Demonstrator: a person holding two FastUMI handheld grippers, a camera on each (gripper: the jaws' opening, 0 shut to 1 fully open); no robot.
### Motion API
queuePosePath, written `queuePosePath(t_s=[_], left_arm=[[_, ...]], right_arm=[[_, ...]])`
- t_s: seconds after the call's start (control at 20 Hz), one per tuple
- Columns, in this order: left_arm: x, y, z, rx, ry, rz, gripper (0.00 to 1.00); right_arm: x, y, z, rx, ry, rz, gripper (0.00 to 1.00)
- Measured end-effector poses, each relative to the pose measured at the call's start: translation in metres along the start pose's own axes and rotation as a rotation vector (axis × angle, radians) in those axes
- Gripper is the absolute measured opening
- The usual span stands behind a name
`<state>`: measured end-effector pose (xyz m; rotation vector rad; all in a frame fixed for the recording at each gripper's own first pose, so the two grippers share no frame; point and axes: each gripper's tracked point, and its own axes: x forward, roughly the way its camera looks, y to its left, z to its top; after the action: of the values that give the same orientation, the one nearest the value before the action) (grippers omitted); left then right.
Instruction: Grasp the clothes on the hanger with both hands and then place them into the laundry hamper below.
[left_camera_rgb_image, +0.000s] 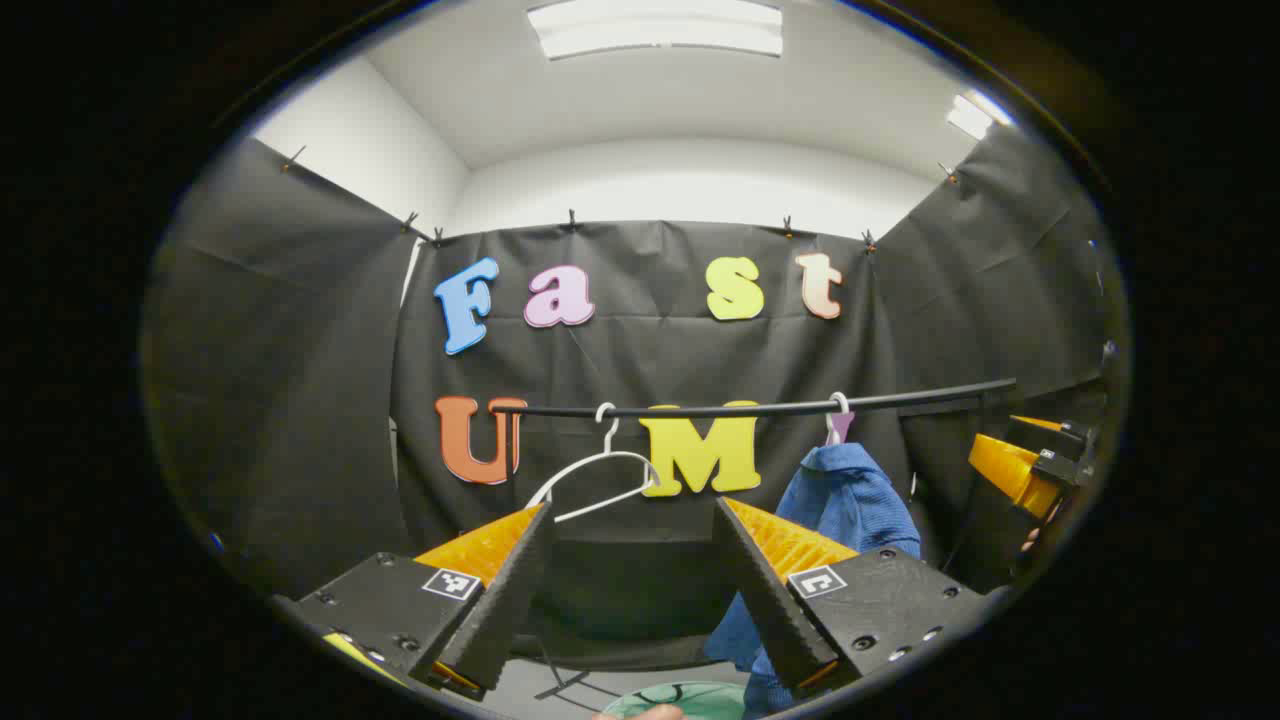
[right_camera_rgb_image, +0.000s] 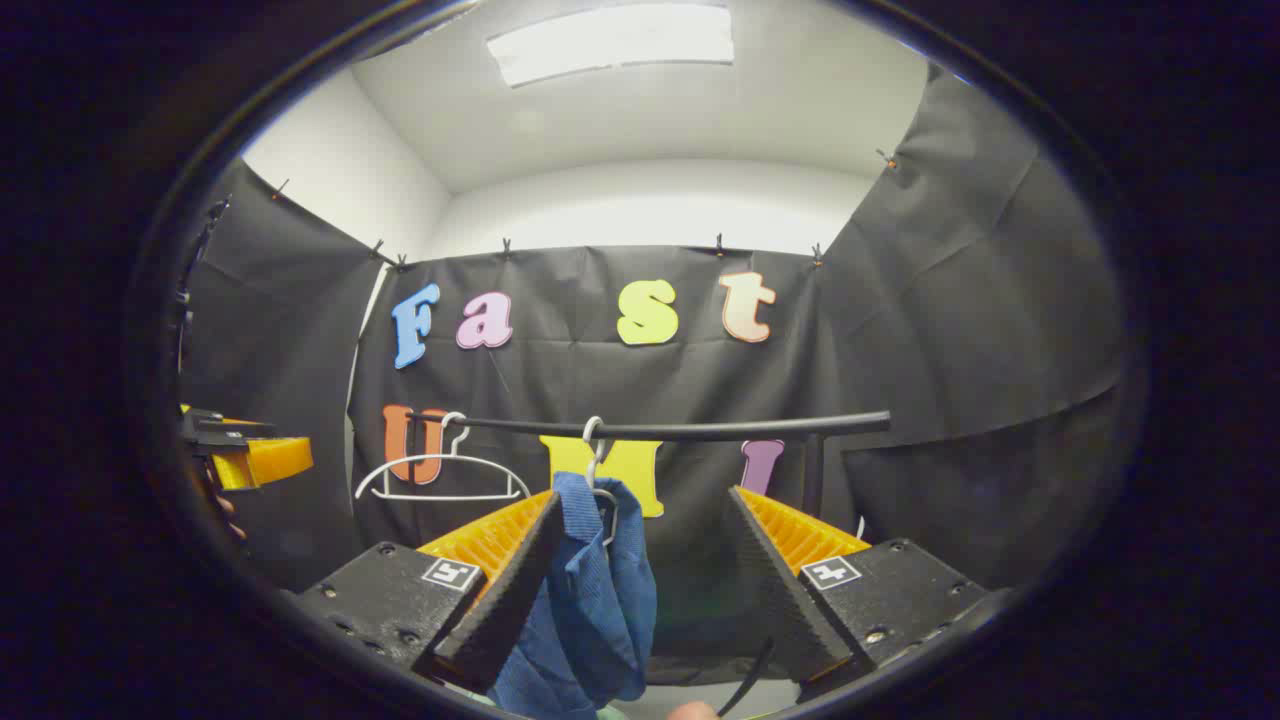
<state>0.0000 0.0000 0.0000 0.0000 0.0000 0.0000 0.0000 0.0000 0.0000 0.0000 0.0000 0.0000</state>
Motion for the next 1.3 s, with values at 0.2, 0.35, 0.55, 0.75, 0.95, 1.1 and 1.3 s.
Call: queuePosePath(t_s=[0.2, 0.35, 0.55, 0.75, 0.95, 1.1, 1.3], left_arm=[[-0.002, -0.006, 0.005, 0.008, -0.015, 0.026, 1.00], [-0.001, -0.014, 0.011, 0.022, -0.025, 0.022, 1.00], [0.006, -0.018, 0.018, 0.045, -0.046, 0.013, 1.00], [0.019, -0.023, 0.024, 0.028, -0.052, -0.012, 1.00], [0.025, -0.022, 0.057, 0.010, -0.127, -0.033, 1.00], [0.025, -0.022, 0.086, -0.055, -0.194, -0.046, 1.00], [0.025, -0.042, 0.089, -0.020, -0.196, -0.092, 1.00]], right_arm=[[0.004, -0.008, 0.003, -0.012, -0.019, 0.022, 1.00], [0.008, -0.009, -0.001, -0.007, -0.027, 0.039, 1.00], [0.017, -0.010, -0.009, 0.020, -0.011, 0.041, 1.00], [0.030, -0.005, -0.012, 0.025, -0.005, 0.041, 1.00], [0.041, 0.006, 0.009, 0.020, -0.041, 0.037, 1.00], [0.038, 0.020, 0.027, 0.009, -0.077, 0.053, 1.00], [0.031, 0.020, 0.020, 0.024, -0.079, 0.051, 1.00]])
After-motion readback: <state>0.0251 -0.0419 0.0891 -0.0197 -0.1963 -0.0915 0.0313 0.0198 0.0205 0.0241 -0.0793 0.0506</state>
